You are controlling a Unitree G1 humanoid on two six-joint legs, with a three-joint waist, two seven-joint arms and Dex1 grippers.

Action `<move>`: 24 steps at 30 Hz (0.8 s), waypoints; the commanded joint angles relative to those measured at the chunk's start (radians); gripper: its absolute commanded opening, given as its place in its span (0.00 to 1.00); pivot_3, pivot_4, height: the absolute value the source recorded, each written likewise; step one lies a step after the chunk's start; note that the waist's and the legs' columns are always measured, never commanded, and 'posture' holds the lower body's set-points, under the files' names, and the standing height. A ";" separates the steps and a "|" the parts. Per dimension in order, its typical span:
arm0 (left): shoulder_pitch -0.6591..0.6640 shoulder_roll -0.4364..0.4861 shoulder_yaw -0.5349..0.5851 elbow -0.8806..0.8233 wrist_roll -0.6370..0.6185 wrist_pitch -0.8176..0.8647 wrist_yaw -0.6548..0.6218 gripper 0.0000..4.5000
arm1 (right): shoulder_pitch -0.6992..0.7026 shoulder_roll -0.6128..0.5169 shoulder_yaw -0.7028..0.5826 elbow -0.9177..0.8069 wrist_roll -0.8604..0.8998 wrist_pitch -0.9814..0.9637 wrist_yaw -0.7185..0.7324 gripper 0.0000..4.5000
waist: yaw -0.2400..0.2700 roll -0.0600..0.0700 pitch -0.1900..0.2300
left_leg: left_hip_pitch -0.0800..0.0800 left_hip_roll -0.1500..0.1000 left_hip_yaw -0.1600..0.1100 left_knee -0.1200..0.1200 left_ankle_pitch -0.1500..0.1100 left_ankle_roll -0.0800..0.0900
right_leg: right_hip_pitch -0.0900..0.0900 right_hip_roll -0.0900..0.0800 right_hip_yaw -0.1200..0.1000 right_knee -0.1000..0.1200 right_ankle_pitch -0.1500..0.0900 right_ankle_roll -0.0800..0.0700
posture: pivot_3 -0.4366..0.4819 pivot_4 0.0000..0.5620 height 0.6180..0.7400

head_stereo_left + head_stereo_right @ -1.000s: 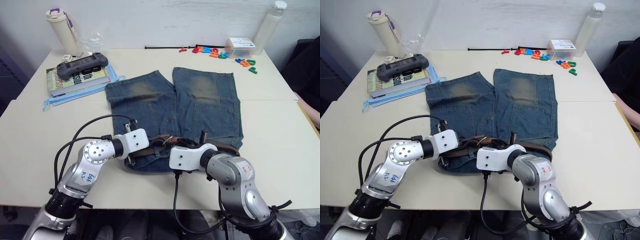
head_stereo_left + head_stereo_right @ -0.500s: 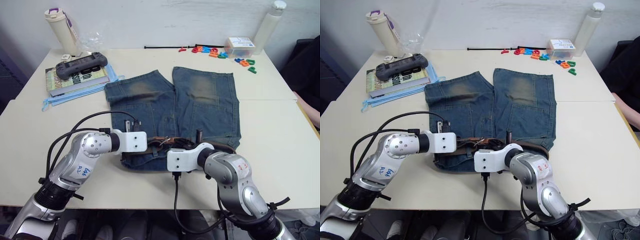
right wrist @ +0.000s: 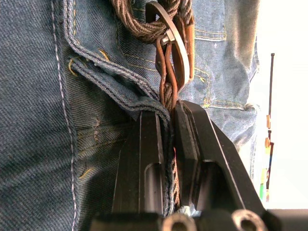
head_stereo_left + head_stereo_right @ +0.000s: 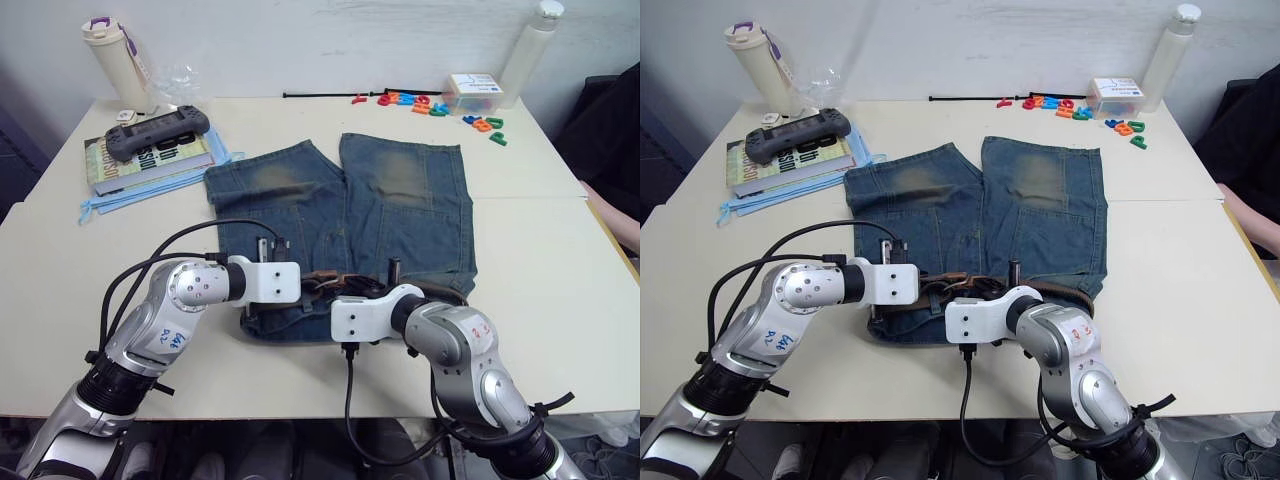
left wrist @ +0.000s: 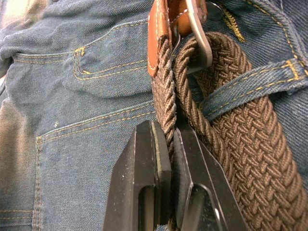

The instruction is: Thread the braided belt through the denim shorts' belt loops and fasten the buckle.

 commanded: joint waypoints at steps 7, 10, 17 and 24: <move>0.032 0.035 0.048 -0.026 0.012 0.024 0.006 0.00 | -0.028 0.013 -0.038 -0.016 -0.009 -0.010 -0.012 0.00 | 0.000 0.000 0.000 | 0.000 0.000 0.000 0.001 0.000 0.000 | 0.000 0.000 0.000 0.001 0.000 0.000 | 0.48 0.27 0.30; 0.033 0.034 0.051 -0.030 0.014 0.029 0.007 0.00 | -0.047 -0.013 -0.027 -0.007 0.003 -0.053 -0.003 0.00 | -0.001 0.000 0.000 | -0.001 0.000 0.000 0.001 0.000 0.000 | 0.000 0.000 0.000 0.001 0.000 0.000 | 0.48 0.27 0.30; 0.033 0.034 0.050 -0.038 0.012 0.037 0.004 0.00 | -0.132 -0.098 -0.039 0.053 0.069 -0.187 -0.015 0.00 | -0.002 -0.001 0.001 | -0.001 0.000 0.000 0.001 0.000 0.000 | -0.001 0.000 0.000 0.001 0.000 0.000 | 0.48 0.27 0.30; 0.034 0.027 0.048 -0.044 0.011 0.045 0.007 0.00 | -0.177 -0.134 -0.032 0.095 0.096 -0.276 -0.036 0.00 | -0.001 -0.003 0.002 | -0.005 -0.001 0.000 0.003 0.000 0.000 | -0.005 -0.001 0.000 0.002 0.000 0.000 | 0.48 0.27 0.30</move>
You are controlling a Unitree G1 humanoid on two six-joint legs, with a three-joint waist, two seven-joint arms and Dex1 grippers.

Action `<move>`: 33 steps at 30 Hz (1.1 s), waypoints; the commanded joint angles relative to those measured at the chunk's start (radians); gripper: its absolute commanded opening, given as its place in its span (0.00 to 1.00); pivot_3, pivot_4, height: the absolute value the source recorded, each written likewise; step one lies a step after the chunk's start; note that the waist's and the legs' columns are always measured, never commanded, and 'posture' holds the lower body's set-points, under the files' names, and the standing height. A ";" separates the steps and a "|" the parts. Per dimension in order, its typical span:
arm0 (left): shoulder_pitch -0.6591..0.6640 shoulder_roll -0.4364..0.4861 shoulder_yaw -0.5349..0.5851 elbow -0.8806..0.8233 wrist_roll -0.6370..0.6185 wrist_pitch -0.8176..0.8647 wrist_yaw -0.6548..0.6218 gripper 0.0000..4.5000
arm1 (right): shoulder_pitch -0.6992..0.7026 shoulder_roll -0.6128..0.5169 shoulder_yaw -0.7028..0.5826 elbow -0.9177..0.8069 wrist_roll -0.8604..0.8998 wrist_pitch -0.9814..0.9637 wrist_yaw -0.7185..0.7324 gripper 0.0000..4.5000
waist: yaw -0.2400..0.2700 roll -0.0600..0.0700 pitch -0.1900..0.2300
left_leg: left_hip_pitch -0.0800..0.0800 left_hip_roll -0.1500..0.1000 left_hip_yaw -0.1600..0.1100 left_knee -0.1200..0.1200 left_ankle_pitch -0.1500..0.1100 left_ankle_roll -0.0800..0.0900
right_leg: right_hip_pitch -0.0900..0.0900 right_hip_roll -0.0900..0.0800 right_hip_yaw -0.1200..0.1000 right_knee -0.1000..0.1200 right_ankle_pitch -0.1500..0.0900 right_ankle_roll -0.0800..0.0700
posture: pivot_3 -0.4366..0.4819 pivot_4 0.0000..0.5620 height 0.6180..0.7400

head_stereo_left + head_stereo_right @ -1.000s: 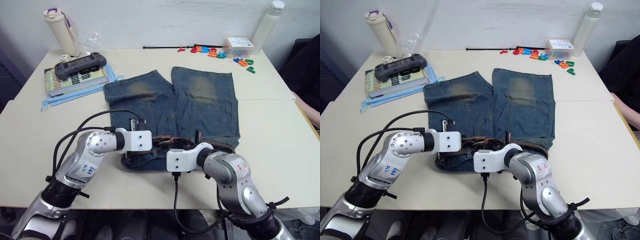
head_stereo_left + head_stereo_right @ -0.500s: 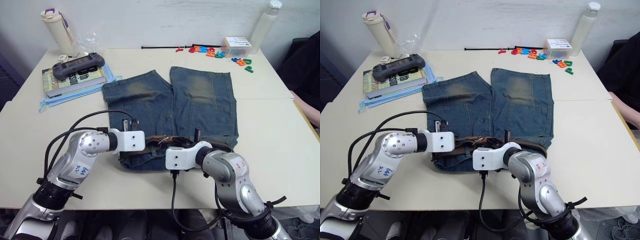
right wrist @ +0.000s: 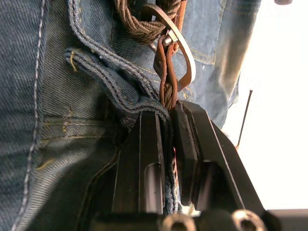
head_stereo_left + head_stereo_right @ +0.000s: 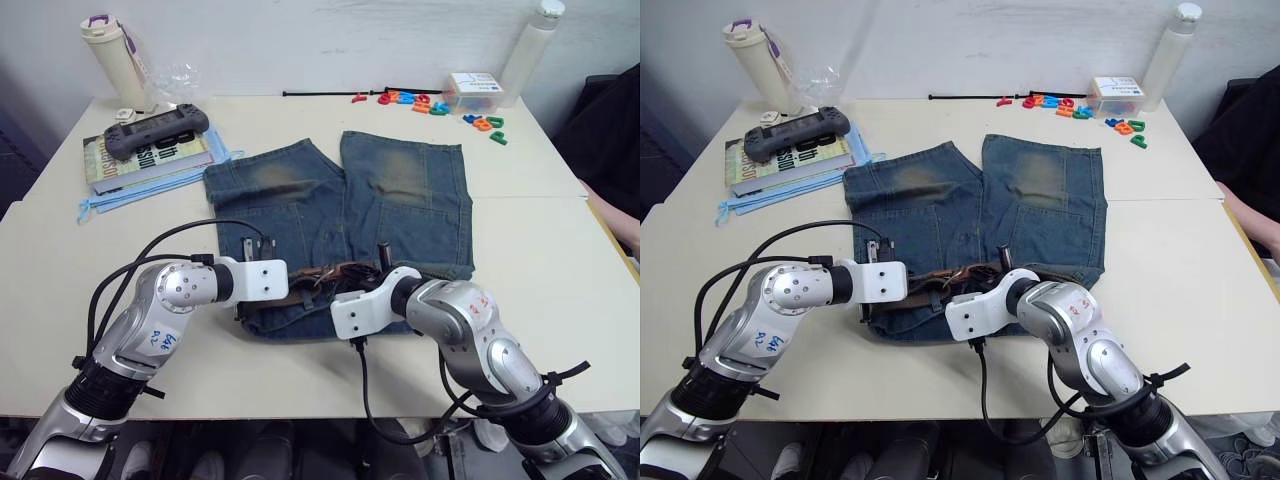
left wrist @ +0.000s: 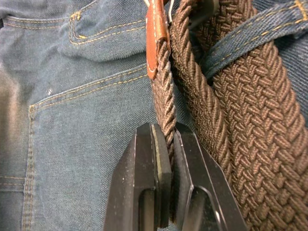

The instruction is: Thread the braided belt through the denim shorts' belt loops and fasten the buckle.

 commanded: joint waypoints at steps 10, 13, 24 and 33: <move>0.006 -0.014 0.026 -0.042 0.001 0.023 0.018 0.00 | 0.003 0.072 -0.079 -0.010 0.047 0.064 -0.043 0.00 | 0.000 0.000 0.000 | -0.015 0.000 0.001 0.015 -0.001 -0.001 | -0.013 0.000 0.001 0.012 -0.001 -0.001 | 0.48 0.27 0.30; 0.010 -0.018 0.029 -0.044 -0.001 0.035 0.022 0.00 | 0.053 0.140 -0.097 -0.043 0.068 0.161 -0.031 0.00 | 0.000 0.000 0.000 | -0.015 0.000 0.000 0.015 -0.001 -0.001 | -0.013 0.000 0.001 0.012 -0.001 -0.002 | 0.48 0.27 0.30; 0.004 -0.032 0.026 -0.058 -0.003 0.061 0.025 0.00 | 0.142 0.334 -0.062 -0.095 0.033 0.400 -0.068 0.00 | -0.001 0.000 0.000 | -0.014 0.000 0.000 0.016 -0.001 -0.001 | -0.013 0.000 0.002 0.013 -0.001 -0.002 | 0.48 0.27 0.30; -0.035 -0.039 0.044 -0.059 -0.016 0.097 0.017 0.00 | 0.153 0.382 -0.032 -0.091 -0.006 0.470 -0.092 0.00 | -0.002 0.000 0.000 | -0.014 0.000 0.001 0.016 -0.002 -0.002 | -0.014 0.001 0.002 0.015 -0.002 -0.003 | 0.48 0.27 0.30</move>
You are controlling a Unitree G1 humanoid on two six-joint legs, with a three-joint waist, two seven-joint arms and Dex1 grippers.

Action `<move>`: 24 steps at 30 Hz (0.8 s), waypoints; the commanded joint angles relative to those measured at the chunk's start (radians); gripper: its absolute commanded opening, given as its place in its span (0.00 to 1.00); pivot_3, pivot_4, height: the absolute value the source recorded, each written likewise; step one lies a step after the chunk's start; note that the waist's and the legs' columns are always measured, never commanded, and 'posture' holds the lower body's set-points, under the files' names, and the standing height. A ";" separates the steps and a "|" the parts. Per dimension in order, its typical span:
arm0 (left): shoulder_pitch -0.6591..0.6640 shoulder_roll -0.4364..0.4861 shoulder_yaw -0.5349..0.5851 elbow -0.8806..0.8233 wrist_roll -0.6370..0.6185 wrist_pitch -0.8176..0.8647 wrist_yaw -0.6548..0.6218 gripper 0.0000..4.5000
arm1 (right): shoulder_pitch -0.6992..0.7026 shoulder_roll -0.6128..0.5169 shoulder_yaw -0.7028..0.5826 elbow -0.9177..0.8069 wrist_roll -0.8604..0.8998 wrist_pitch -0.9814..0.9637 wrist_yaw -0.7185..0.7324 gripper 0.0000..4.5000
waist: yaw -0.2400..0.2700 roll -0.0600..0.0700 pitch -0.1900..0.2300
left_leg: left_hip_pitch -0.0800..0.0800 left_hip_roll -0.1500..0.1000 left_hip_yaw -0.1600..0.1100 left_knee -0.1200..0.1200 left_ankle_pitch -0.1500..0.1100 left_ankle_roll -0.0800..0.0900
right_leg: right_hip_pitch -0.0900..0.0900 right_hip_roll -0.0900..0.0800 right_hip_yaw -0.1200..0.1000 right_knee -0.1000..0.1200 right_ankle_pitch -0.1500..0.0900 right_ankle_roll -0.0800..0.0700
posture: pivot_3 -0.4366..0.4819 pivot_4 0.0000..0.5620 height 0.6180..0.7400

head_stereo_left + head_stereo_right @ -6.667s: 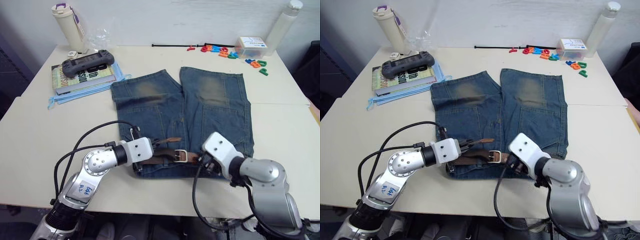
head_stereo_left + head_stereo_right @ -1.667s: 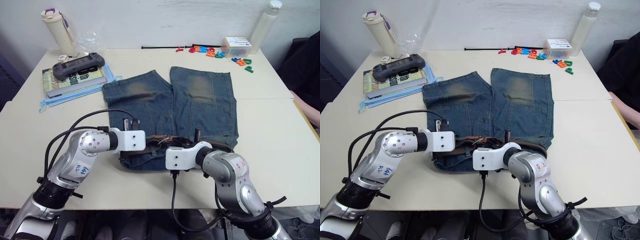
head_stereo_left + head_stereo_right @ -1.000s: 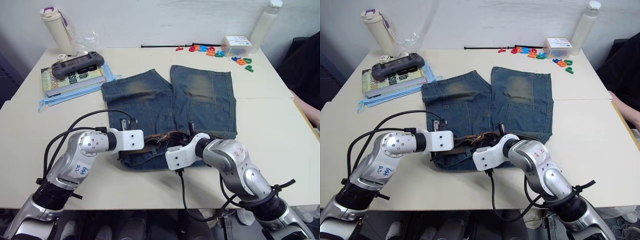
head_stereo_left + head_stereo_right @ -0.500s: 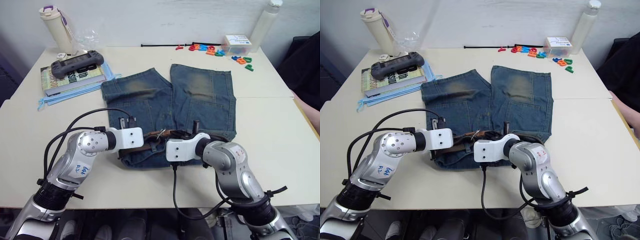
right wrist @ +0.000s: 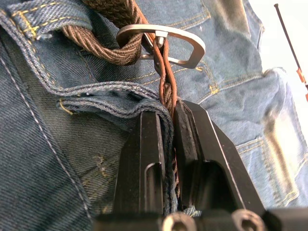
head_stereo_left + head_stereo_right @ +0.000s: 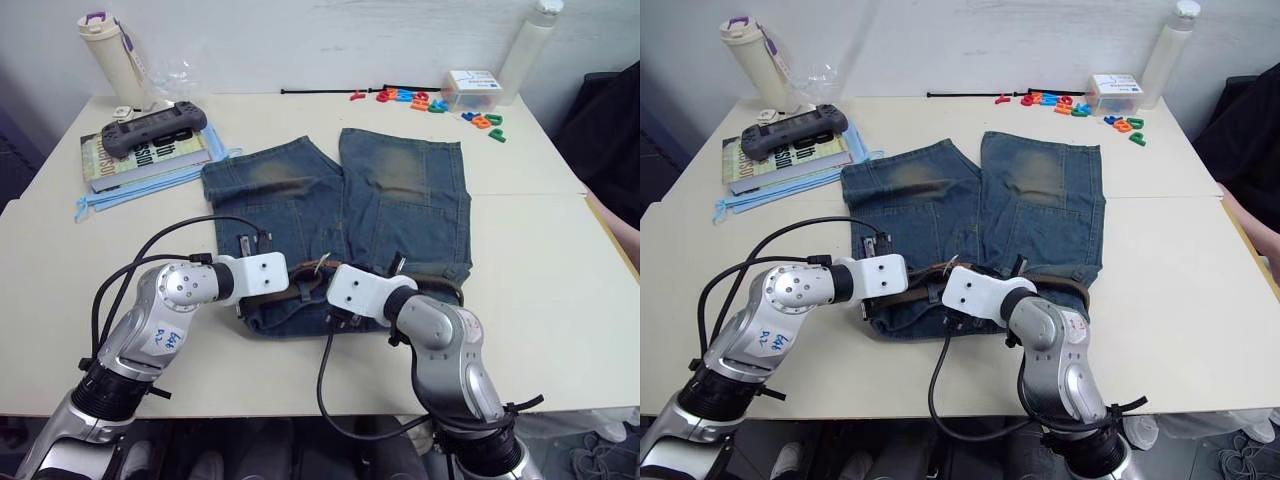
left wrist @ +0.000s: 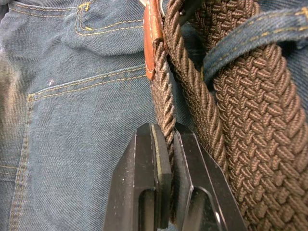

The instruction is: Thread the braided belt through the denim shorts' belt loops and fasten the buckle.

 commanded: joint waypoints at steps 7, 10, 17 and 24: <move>-0.048 0.008 0.028 -0.040 -0.015 0.018 -0.006 0.00 | 0.000 0.028 0.046 -0.030 -0.043 0.060 -0.024 0.00 | -0.002 0.000 0.000 | 0.000 0.000 0.000 0.000 0.000 0.000 | 0.000 0.000 0.000 0.001 0.000 0.000 | 0.48 0.27 0.30; -0.047 0.010 0.030 -0.036 -0.017 0.019 -0.005 0.00 | -0.004 0.023 0.051 -0.030 -0.041 0.061 -0.027 0.00 | -0.002 0.000 0.000 | 0.000 0.000 0.000 0.000 0.000 -0.001 | 0.000 0.000 0.000 0.001 0.000 0.000 | 0.48 0.27 0.30; -0.063 0.009 0.016 -0.006 -0.014 -0.019 -0.005 0.00 | -0.009 0.001 0.062 -0.033 -0.035 0.040 -0.026 0.00 | -0.002 0.000 0.000 | 0.000 0.000 0.000 0.001 0.000 -0.001 | 0.000 0.000 0.000 0.002 0.000 0.000 | 0.48 0.27 0.30; -0.091 -0.020 -0.021 0.031 -0.007 -0.070 -0.007 0.00 | -0.013 -0.019 0.073 -0.041 -0.036 0.028 -0.024 0.00 | 0.000 0.000 0.000 | 0.000 0.000 0.000 0.001 0.000 -0.001 | 0.000 0.000 0.000 0.002 0.000 0.000 | 0.48 0.27 0.30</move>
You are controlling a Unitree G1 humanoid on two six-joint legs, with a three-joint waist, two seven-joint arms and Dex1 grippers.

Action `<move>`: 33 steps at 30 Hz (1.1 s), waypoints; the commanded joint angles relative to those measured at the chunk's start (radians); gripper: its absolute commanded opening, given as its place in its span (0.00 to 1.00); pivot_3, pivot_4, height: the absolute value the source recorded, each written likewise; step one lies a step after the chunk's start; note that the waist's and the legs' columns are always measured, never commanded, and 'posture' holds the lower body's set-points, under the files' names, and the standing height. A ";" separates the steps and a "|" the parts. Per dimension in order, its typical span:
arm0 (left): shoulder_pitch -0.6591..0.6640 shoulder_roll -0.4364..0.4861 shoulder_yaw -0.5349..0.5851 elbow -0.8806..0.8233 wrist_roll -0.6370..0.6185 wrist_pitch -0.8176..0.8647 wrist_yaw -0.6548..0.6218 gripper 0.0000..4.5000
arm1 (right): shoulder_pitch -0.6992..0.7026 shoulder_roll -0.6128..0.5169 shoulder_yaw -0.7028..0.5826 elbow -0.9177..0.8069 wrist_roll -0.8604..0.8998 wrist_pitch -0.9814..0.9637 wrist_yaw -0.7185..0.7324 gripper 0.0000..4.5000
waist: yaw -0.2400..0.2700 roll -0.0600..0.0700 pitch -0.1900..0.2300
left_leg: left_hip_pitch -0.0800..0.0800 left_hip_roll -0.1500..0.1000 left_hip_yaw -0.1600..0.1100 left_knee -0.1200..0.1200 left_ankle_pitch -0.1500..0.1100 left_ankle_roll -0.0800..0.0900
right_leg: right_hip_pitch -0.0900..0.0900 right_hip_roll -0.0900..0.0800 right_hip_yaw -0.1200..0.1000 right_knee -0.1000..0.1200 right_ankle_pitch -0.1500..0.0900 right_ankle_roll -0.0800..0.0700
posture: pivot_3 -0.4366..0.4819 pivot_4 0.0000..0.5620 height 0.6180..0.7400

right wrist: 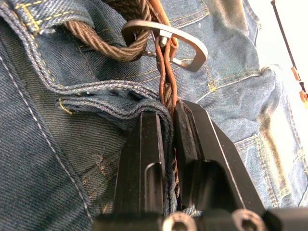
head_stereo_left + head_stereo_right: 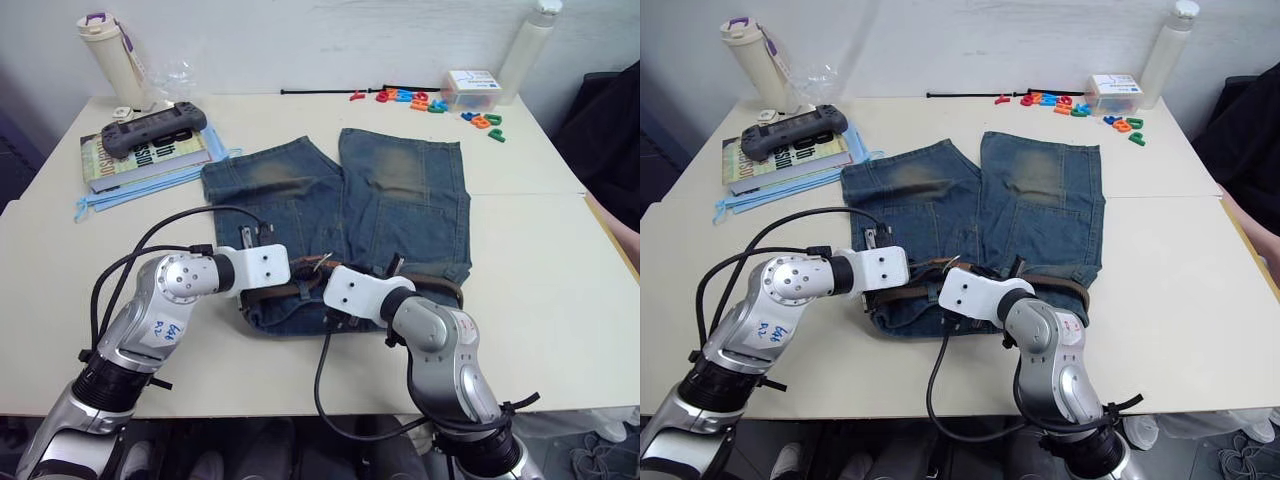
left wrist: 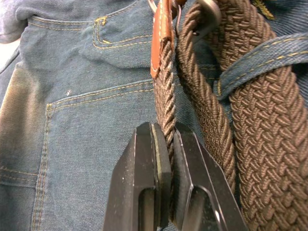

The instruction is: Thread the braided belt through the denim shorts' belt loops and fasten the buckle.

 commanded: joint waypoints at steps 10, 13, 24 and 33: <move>-0.086 -0.016 -0.050 0.071 0.001 -0.118 -0.035 0.00 | -0.003 -0.012 0.026 -0.046 0.001 -0.017 0.000 0.00 | -0.001 0.000 0.000 | 0.000 0.000 0.000 0.001 0.000 0.000 | 0.000 0.000 0.000 0.001 0.000 0.000 | 0.48 0.27 0.30; -0.091 0.003 -0.033 0.085 0.001 -0.129 -0.044 0.00 | 0.001 -0.011 0.024 -0.047 -0.006 -0.010 -0.003 0.00 | -0.001 0.000 0.000 | 0.000 0.000 0.000 0.001 0.000 0.000 | 0.000 0.000 0.000 0.001 0.000 0.000 | 0.48 0.27 0.30; -0.093 0.087 0.021 0.115 -0.013 -0.175 -0.070 0.00 | -0.044 -0.050 0.022 -0.036 -0.025 -0.060 -0.006 0.00 | -0.002 0.000 0.000 | 0.000 0.000 0.000 0.001 0.000 0.000 | -0.001 0.000 0.000 0.003 0.000 -0.001 | 0.48 0.27 0.30; -0.133 0.090 0.017 0.195 -0.019 -0.271 -0.075 0.00 | -0.106 -0.176 0.031 0.003 -0.018 -0.227 -0.003 0.00 | -0.002 0.000 0.000 | -0.001 0.000 0.001 0.001 0.000 0.000 | -0.002 -0.001 0.000 0.003 -0.001 0.000 | 0.48 0.27 0.30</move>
